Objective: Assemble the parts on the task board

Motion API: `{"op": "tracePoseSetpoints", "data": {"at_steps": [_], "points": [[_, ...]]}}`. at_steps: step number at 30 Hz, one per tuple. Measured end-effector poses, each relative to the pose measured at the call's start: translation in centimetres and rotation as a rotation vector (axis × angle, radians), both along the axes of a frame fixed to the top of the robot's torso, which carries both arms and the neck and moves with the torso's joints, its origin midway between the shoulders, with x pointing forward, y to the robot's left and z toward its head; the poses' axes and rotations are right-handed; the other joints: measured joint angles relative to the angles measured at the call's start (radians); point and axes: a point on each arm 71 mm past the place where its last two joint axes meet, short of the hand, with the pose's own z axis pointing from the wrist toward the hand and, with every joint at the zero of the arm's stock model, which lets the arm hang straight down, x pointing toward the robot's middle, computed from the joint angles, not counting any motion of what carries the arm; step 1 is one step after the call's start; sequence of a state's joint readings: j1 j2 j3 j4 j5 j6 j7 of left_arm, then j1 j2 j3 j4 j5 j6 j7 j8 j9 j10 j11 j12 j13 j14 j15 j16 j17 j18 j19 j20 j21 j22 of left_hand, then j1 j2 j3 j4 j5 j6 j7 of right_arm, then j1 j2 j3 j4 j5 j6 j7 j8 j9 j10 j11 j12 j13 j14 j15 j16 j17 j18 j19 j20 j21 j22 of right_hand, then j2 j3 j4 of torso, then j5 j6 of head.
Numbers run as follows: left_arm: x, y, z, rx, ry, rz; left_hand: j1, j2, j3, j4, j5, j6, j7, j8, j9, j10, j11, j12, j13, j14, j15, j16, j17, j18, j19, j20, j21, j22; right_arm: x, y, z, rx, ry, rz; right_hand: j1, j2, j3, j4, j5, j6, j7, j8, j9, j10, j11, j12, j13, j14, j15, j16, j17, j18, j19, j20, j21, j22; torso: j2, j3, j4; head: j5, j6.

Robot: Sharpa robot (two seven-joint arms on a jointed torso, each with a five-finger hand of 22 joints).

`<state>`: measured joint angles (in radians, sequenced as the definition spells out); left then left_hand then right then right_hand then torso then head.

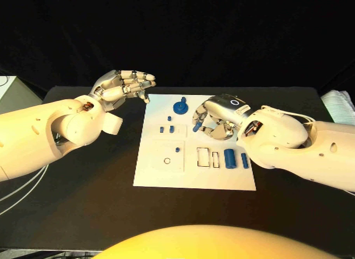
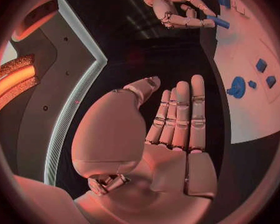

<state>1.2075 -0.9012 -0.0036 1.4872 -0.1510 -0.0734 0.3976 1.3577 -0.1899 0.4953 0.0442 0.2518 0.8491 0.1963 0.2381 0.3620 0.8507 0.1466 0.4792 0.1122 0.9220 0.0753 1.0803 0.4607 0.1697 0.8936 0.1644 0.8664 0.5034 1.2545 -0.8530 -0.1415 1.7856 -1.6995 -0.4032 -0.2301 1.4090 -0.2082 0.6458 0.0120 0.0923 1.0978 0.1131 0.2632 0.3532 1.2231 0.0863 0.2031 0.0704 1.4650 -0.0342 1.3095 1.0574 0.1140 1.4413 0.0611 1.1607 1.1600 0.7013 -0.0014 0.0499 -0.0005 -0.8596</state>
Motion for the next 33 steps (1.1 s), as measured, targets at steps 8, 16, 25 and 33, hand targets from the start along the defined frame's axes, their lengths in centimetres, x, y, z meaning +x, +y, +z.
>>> {"op": "tracePoseSetpoints", "data": {"at_steps": [8, 16, 25, 33], "points": [[0.0, -0.1, 0.0, -0.001, 0.001, -0.004, 0.0, 0.0, 0.0, 0.0, 0.0, 0.0, 0.0, 0.0, 0.0, 0.0, 0.0, 0.0, -0.001, 0.0, 0.0, 0.0, 0.0, 0.0, 0.0, 0.0, 0.0, 0.0, -1.6, 4.2, -1.7, 0.029, 0.048, 0.095, 0.0, 0.0, 0.002, -0.004, -0.002, 0.001, 0.001, 0.004, 0.0, 0.0, 0.0, -0.002, 0.0, 0.0, 0.0, 0.0, -0.003, 0.0, 0.0, 0.0, 0.0, -0.003, 0.0, -0.0001, 0.0008, 0.014, -0.001], [0.0, -0.3, 0.0, -0.002, 0.002, -0.007, 0.0, 0.0, 0.0, 0.0, 0.0, 0.0, 0.0, 0.0, 0.0, 0.0, 0.0, 0.0, -0.001, 0.0, 0.0, 0.0, 0.0, 0.0, 0.0, 0.0, 0.0, 0.0, -3.0, 6.9, -3.7, 0.051, 0.1, 0.155, 0.006, 0.002, 0.001, -0.004, 0.003, 0.003, 0.004, 0.004, 0.0, 0.0, 0.0, -0.007, 0.0, 0.0, 0.0, 0.0, -0.005, 0.001, 0.0, 0.0, 0.0, -0.005, 0.001, 0.0, 0.0014, 0.034, -0.003], [0.0, -0.4, 0.0, -0.003, 0.002, -0.011, 0.0, 0.0, 0.0, 0.0, 0.0, 0.0, 0.0, 0.0, 0.0, 0.0, 0.0, 0.0, -0.001, 0.0, 0.0, 0.0, 0.0, 0.0, 0.0, 0.0, -0.004, 0.0, -3.3, 7.7, -5.1, 0.054, 0.128, 0.167, 0.006, 0.002, 0.007, -0.006, 0.003, 0.003, 0.004, 0.003, 0.003, 0.0, 0.0, -0.006, 0.0, 0.0, 0.0, 0.0, -0.007, 0.001, 0.0, 0.0, 0.0, -0.007, 0.001, -0.0001, 0.0015, 0.052, -0.011], [0.0, -0.3, 0.0, -0.002, 0.003, -0.011, 0.0, 0.0, 0.0, 0.0, 0.0, 0.0, 0.0, 0.0, 0.0, 0.0, 0.0, 0.0, -0.001, 0.0, 0.0, 0.0, 0.0, 0.0, 0.0, 0.0, -0.004, 0.0, -3.3, 7.6, -5.7, 0.044, 0.136, 0.159, 0.003, 0.005, 0.007, -0.006, 0.003, 0.002, 0.005, 0.002, 0.003, 0.0, 0.0, -0.004, 0.0, 0.0, 0.0, 0.0, -0.007, 0.001, 0.0, 0.0, 0.0, -0.007, 0.001, -0.0003, 0.0014, 0.053, -0.013]]}}
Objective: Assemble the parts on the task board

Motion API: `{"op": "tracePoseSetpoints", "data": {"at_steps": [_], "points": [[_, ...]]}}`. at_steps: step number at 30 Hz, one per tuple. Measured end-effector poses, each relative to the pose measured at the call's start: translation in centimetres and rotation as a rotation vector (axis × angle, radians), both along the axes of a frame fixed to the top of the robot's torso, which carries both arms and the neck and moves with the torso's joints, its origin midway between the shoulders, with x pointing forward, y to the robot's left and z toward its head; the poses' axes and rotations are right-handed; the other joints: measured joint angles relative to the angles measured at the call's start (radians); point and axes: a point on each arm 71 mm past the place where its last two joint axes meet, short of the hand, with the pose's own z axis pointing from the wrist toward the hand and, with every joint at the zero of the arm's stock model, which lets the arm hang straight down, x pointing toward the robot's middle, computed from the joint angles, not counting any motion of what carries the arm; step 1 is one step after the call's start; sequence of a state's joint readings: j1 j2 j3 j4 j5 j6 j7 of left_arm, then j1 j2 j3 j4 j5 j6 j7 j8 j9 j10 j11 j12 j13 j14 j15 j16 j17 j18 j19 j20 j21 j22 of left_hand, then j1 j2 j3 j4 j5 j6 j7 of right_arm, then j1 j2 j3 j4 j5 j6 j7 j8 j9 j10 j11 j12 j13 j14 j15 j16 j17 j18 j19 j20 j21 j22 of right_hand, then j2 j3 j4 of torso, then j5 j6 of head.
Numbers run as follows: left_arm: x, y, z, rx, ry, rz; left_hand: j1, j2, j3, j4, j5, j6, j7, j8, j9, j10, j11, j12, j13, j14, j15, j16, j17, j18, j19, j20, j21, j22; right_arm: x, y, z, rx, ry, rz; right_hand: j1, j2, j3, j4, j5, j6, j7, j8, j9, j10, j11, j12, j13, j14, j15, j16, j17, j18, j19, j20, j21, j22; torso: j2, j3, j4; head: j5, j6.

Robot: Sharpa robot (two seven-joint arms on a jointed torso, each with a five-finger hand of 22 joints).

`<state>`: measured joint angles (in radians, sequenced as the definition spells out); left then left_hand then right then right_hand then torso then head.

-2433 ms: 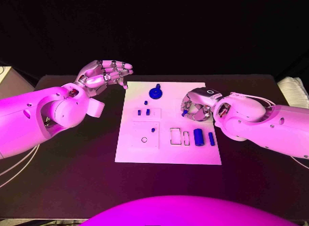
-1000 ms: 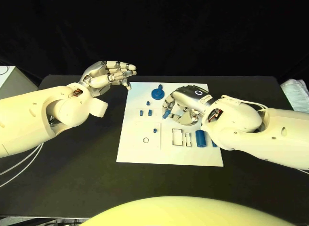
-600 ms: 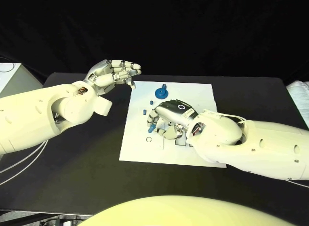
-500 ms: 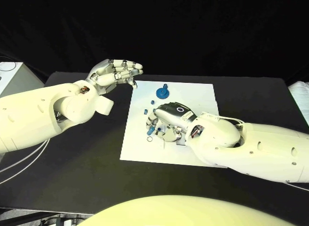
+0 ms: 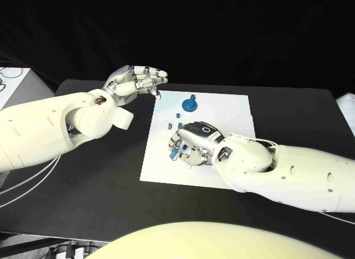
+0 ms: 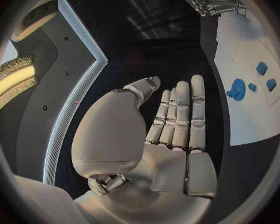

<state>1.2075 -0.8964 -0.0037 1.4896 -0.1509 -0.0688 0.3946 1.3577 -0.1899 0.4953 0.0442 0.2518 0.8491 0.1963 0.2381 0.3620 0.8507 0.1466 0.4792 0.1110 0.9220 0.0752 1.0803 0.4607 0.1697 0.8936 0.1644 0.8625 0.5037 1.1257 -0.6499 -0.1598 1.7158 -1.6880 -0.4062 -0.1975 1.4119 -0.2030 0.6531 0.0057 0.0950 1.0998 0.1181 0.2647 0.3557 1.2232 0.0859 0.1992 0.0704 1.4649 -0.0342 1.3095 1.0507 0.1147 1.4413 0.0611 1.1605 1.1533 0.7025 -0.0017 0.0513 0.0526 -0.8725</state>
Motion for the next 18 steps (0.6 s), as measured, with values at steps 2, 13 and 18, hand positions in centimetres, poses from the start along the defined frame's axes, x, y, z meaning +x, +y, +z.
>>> {"op": "tracePoseSetpoints", "data": {"at_steps": [2, 13, 18], "points": [[0.0, -0.01, 0.0, 0.0, 0.0, 0.0, 0.0, 0.0, 0.0, 0.0, 0.0, 0.0, 0.0, 0.0, 0.0, 0.0, 0.0, 0.0, 0.0, 0.0, 0.0, 0.0, 0.0, 0.0, 0.0, 0.0, 0.0, 0.0, -0.05, 0.02, -0.1, -0.002, 0.001, 0.001, -0.001, 0.001, 0.001, -0.001, 0.0, 0.0, 0.0, 0.0, 0.0, 0.0, 0.0, 0.0, 0.0, 0.0, 0.0, 0.0, 0.0, 0.0, 0.0, 0.0, 0.0, 0.0, 0.0, 0.0002, -0.0002, -0.001, 0.0], [0.08, -0.09, -0.05, 0.0, 0.003, -0.003, 0.0, 0.0, 0.0, 0.0, 0.0, 0.0, 0.0, 0.0, 0.0, 0.0, 0.0, 0.0, 0.0, 0.0, 0.0, 0.0, 0.0, 0.0, 0.0, 0.0, 0.0, 0.0, 0.04, -0.37, -0.47, -0.021, 0.003, -0.009, 0.002, 0.006, 0.003, -0.003, -0.001, -0.001, 0.001, 0.002, -0.001, 0.0, 0.0, 0.0, 0.0, 0.0, 0.0, 0.0, 0.0, 0.0, 0.0, 0.0, -0.001, 0.0, 0.001, 0.0004, -0.0012, -0.004, 0.0], [0.09, -0.06, -0.06, 0.001, 0.003, -0.003, 0.0, 0.0, 0.0, 0.0, 0.0, 0.0, 0.0, 0.0, 0.0, 0.0, 0.0, 0.0, 0.0, 0.0, 0.0, 0.0, 0.0, 0.0, 0.0, 0.0, 0.0, -0.001, 0.18, -0.57, -0.62, -0.033, 0.003, -0.014, 0.002, 0.006, 0.003, -0.003, 0.004, -0.004, 0.0, 0.002, 0.0, 0.0, 0.0, 0.0, 0.0, 0.0, 0.0, 0.0, 0.0, 0.0, 0.0, 0.0, -0.001, 0.001, 0.0, 0.0007, -0.0012, -0.006, 0.0]]}}
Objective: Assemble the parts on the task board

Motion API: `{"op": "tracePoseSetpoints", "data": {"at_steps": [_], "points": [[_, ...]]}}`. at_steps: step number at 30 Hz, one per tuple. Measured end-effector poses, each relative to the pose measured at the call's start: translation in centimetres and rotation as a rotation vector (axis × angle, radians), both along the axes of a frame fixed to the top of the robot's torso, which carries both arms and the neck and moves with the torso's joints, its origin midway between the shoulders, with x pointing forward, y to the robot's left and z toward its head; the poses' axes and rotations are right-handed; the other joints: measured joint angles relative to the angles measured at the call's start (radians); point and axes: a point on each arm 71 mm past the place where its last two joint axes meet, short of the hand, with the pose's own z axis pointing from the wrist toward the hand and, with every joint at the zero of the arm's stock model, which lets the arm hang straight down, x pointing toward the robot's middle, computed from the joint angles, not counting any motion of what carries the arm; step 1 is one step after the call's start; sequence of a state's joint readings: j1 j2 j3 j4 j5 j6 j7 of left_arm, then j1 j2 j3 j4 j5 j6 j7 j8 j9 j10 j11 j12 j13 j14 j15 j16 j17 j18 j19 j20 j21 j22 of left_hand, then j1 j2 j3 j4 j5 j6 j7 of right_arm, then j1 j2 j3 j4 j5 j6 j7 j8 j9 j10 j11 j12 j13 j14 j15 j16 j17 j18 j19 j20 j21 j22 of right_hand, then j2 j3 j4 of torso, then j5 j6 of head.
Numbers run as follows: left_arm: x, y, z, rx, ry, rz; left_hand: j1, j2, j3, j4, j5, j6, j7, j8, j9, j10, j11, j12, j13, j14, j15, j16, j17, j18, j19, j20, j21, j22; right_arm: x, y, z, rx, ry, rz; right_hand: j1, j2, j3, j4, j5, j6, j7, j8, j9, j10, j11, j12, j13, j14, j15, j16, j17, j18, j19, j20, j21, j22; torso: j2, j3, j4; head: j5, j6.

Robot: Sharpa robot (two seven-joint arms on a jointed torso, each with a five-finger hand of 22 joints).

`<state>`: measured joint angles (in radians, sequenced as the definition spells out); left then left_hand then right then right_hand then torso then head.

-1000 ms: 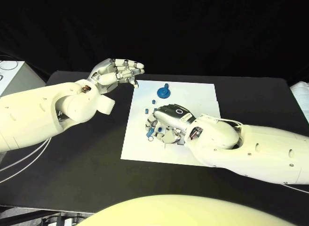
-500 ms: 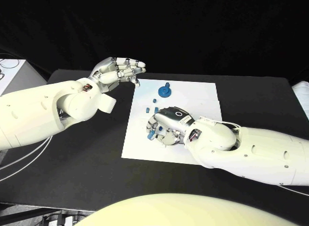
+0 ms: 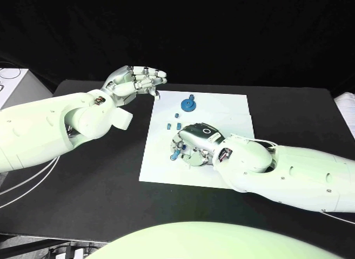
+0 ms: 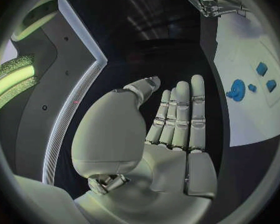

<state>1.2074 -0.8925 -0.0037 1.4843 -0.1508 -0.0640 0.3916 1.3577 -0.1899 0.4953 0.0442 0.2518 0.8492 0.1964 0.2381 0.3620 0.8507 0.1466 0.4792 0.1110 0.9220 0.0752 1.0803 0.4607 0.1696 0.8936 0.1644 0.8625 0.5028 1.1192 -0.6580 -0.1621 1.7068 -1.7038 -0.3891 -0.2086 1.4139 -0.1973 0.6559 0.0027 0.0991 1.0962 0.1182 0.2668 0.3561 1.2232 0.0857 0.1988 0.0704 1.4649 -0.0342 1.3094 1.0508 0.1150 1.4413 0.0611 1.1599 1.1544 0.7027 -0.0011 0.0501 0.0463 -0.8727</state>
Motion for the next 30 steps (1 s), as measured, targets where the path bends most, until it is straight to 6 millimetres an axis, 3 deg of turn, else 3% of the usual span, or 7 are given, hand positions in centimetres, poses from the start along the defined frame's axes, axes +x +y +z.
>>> {"op": "tracePoseSetpoints", "data": {"at_steps": [20, 24, 27, 30], "points": [[0.0, 0.0, 0.0, 0.001, 0.002, -0.002, 0.0, 0.0, 0.0, 0.0, 0.0, 0.0, 0.0, 0.0, 0.0, 0.0, 0.0, 0.0, -0.001, 0.0, 0.0, 0.0, 0.0, 0.0, 0.0, 0.0, 0.0, 0.0, -0.1, 0.9, -0.8, -0.022, -0.001, 0.01, 0.004, 0.004, 0.006, -0.007, 0.0, 0.0, 0.002, -0.008, 0.0, 0.0, 0.0, -0.013, 0.03, 0.0, 0.0, -0.002, -0.004, 0.0, 0.0, 0.0, -0.005, -0.006, -0.001, -0.0007, 0.0011, -0.002, 0.0], [0.0, 0.0, 0.0, 0.001, 0.003, -0.002, 0.0, 0.0, 0.0, 0.0, 0.0, 0.0, 0.0, 0.0, 0.0, 0.0, 0.0, 0.0, -0.001, 0.0, 0.0, 0.0, 0.0, 0.0, 0.0, 0.0, 0.0, 0.0, -0.2, 1.1, -0.9, -0.02, -0.001, 0.016, -0.01, 0.004, 0.007, -0.009, 0.0, -0.015, 0.015, -0.01, 0.0, 0.003, -0.003, -0.032, 0.03, 0.0, 0.0, -0.004, -0.003, 0.0, -0.007, 0.007, -0.024, -0.018, -0.001, -0.0007, 0.0011, -0.002, 0.0], [0.0, 0.0, 0.0, 0.001, 0.003, -0.002, 0.0, 0.0, 0.0, 0.0, 0.0, 0.0, 0.0, 0.0, 0.0, 0.0, 0.0, 0.0, -0.001, 0.0, 0.0, 0.0, 0.0, 0.0, 0.0, 0.0, 0.0, 0.0, -0.2, 1.0, -1.0, -0.019, -0.001, 0.016, -0.065, -0.014, -0.011, 0.002, 0.01, -0.046, 0.021, -0.023, 0.002, -0.007, -0.017, -0.066, 0.021, -0.002, 0.016, -0.016, -0.027, 0.0, -0.031, 0.016, -0.067, -0.056, -0.001, -0.0007, 0.0008, -0.002, 0.0], [0.0, 0.0, 0.0, 0.001, 0.004, -0.002, 0.0, 0.0, 0.0, 0.0, 0.0, 0.0, 0.0, 0.0, 0.0, 0.0, 0.0, 0.0, -0.001, 0.0, 0.0, 0.0, 0.0, 0.0, 0.0, 0.0, 0.0, 0.0, -0.2, 0.9, -1.1, -0.015, 0.002, 0.019, -0.084, -0.028, -0.019, 0.005, 0.014, -0.068, 0.028, -0.037, 0.0, -0.056, -0.001, -0.088, 0.014, -0.016, 0.031, -0.041, -0.07, 0.0, -0.053, 0.027, -0.117, -0.099, -0.001, -0.0008, 0.0004, -0.002, 0.0]]}}
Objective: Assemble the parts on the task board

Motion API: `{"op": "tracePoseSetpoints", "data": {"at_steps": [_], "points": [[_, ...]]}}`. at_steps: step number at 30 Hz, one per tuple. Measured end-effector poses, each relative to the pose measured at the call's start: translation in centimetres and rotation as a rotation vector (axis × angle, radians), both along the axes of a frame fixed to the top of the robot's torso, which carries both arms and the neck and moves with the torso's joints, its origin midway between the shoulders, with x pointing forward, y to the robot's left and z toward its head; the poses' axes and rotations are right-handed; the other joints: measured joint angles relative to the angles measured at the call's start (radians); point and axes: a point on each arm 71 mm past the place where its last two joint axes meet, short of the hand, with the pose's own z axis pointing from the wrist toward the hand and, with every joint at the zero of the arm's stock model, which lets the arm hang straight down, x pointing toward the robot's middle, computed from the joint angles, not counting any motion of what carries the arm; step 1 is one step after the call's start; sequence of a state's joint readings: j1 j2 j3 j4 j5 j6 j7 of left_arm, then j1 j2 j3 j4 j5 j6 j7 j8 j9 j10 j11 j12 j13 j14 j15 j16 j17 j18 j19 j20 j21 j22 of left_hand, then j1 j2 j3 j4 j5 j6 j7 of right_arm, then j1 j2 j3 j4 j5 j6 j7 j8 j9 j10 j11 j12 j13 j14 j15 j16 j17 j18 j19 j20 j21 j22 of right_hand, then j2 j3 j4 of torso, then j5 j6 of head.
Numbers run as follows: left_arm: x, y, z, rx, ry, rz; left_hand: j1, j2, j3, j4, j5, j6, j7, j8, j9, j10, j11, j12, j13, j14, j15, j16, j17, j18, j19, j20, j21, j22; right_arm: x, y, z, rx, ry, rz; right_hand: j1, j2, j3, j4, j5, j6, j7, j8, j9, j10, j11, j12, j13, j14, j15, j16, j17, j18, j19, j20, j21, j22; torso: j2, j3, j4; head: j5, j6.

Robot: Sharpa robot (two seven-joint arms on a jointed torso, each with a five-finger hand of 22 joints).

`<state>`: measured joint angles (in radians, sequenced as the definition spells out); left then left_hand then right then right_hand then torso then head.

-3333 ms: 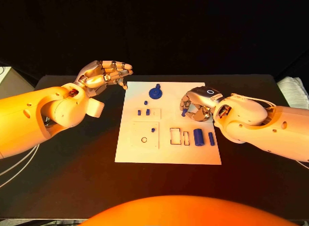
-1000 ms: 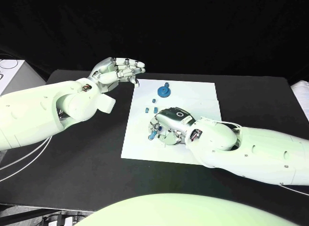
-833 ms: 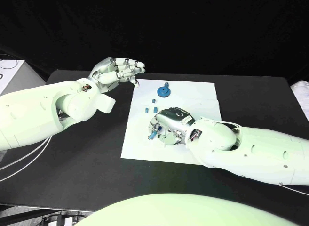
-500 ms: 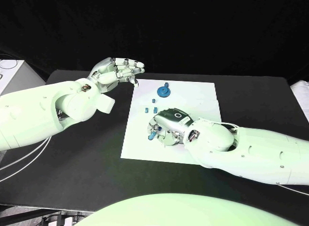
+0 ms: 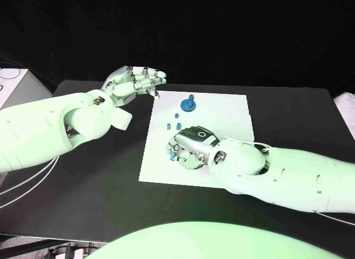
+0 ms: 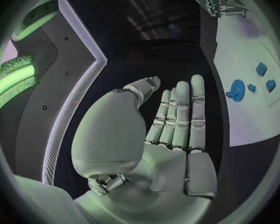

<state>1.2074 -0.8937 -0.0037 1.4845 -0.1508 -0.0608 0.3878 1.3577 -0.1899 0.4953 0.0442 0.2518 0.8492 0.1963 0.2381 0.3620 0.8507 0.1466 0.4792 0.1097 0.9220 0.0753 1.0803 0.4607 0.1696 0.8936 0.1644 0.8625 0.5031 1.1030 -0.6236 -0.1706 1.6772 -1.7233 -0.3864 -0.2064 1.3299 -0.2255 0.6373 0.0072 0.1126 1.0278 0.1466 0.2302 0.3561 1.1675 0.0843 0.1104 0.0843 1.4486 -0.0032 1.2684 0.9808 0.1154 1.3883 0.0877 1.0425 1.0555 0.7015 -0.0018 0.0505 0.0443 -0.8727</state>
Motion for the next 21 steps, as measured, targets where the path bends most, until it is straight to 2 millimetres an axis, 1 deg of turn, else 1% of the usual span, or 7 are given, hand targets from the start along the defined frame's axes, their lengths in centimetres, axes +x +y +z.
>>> {"op": "tracePoseSetpoints", "data": {"at_steps": [2, 4, 8, 14, 15, 18, 21], "points": [[0.0, 0.0, 0.0, 0.0, 0.0, 0.0, 0.0, 0.0, 0.0, 0.0, 0.0, 0.0, 0.0, 0.0, 0.0, 0.0, 0.0, 0.0, 0.0, 0.0, 0.0, 0.0, 0.0, 0.0, 0.0, 0.0, 0.0, 0.0, -0.1, 0.0, -0.2, 0.002, 0.004, 0.003, -0.001, -0.012, -0.007, -0.007, 0.0, -0.026, 0.008, -0.015, -0.007, -0.061, 0.007, -0.027, -0.024, -0.039, 0.011, -0.045, -0.077, 0.0, -0.041, 0.009, -0.08, -0.069, 0.0, 0.0001, -0.0004, 0.0, 0.0], [0.0, 0.0, 0.0, 0.0, 0.001, 0.0, 0.0, 0.0, 0.0, 0.0, 0.0, 0.0, 0.0, 0.0, 0.0, 0.0, 0.0, 0.0, 0.0, 0.0, 0.0, 0.0, 0.0, 0.0, 0.0, 0.0, 0.0, -0.001, -0.2, -0.1, -0.4, 0.002, 0.011, 0.005, 0.008, -0.025, -0.023, -0.011, 0.0, -0.047, 0.012, -0.031, -0.014, -0.097, 0.018, -0.03, -0.022, -0.069, 0.017, -0.071, -0.126, 0.024, -0.07, 0.016, -0.135, -0.115, 0.0, 0.0002, -0.0004, 0.0, 0.0], [0.0, 0.0, 0.0, 0.001, 0.002, -0.001, 0.0, 0.0, 0.0, 0.0, 0.0, 0.0, 0.0, 0.0, 0.0, 0.0, 0.0, 0.0, -0.001, 0.0, 0.0, 0.0, 0.0, 0.0, 0.0, 0.0, 0.0, -0.001, -0.2, -0.3, -0.4, 0.011, 0.012, 0.0, 0.019, -0.035, -0.063, -0.02, 0.0, -0.079, 0.017, -0.056, -0.023, -0.152, 0.027, -0.03, -0.019, -0.109, 0.025, -0.096, -0.184, 0.024, -0.104, 0.026, -0.206, -0.172, 0.0, 0.0003, -0.0008, -0.001, 0.0], [0.0, 0.0, 0.0, 0.002, 0.004, -0.001, 0.0, 0.0, 0.0, 0.0, 0.0, 0.0, 0.0, 0.0, 0.0, 0.0, 0.0, 0.0, -0.001, 0.0, 0.0, 0.0, 0.0, 0.0, 0.0, 0.0, 0.0, -0.001, -0.1, -0.8, -0.3, 0.03, 0.004, -0.013, 0.062, -0.011, -0.149, -0.022, 0.006, -0.112, 0.019, -0.084, -0.034, -0.221, 0.037, -0.006, -0.017, -0.165, 0.034, -0.127, -0.264, 0.042, -0.151, 0.036, -0.298, -0.243, 0.0, 0.001, -0.0004, -0.005, 0.0], [0.0, 0.0, 0.0, 0.002, 0.004, -0.002, 0.0, 0.0, 0.0, 0.0, 0.0, 0.0, 0.0, 0.0, 0.0, 0.0, 0.0, 0.0, -0.001, 0.0, 0.0, 0.0, 0.0, 0.0, 0.0, 0.0, 0.0, -0.001, -0.1, -0.9, -0.2, 0.035, 0.002, -0.015, 0.087, 0.0, -0.201, -0.016, 0.008, -0.126, 0.015, -0.096, -0.042, -0.258, 0.043, -0.006, -0.017, -0.205, 0.039, -0.166, -0.333, 0.056, -0.179, 0.04, -0.347, -0.281, 0.0, 0.0009, -0.0004, -0.006, 0.0], [0.0, 0.0, -0.1, 0.003, 0.005, -0.001, 0.0, 0.0, 0.0, 0.0, 0.0, 0.0, 0.0, 0.0, 0.0, 0.0, 0.0, 0.0, -0.001, 0.0, 0.0, 0.0, 0.0, 0.0, 0.0, 0.0, 0.0, -0.001, -0.3, -1.5, 0.0, 0.05, -0.002, -0.023, 0.145, 0.016, -0.31, 0.021, 0.012, -0.14, 0.011, -0.113, -0.055, -0.308, 0.05, 0.02, -0.017, -0.233, 0.047, -0.189, -0.397, 0.056, -0.19, 0.045, -0.387, -0.307, 0.0, 0.0015, -0.0004, -0.008, 0.0], [0.0, 0.1, -0.1, 0.004, 0.006, 0.0, 0.0, 0.0, 0.0, 0.0, 0.0, 0.0, 0.0, 0.0, 0.0, 0.0, 0.0, 0.0, -0.001, 0.0, 0.0, 0.0, 0.0, 0.0, 0.0, 0.0, 0.0, -0.001, -0.5, -2.3, 0.4, 0.069, -0.006, -0.036, 0.182, 0.015, -0.363, 0.068, 0.012, -0.146, 0.008, -0.12, -0.063, -0.321, 0.053, 0.044, -0.015, -0.239, 0.046, -0.189, -0.418, 0.056, -0.19, 0.045, -0.4, -0.316, -0.001, 0.0016, -0.001, -0.011, 0.0]]}}
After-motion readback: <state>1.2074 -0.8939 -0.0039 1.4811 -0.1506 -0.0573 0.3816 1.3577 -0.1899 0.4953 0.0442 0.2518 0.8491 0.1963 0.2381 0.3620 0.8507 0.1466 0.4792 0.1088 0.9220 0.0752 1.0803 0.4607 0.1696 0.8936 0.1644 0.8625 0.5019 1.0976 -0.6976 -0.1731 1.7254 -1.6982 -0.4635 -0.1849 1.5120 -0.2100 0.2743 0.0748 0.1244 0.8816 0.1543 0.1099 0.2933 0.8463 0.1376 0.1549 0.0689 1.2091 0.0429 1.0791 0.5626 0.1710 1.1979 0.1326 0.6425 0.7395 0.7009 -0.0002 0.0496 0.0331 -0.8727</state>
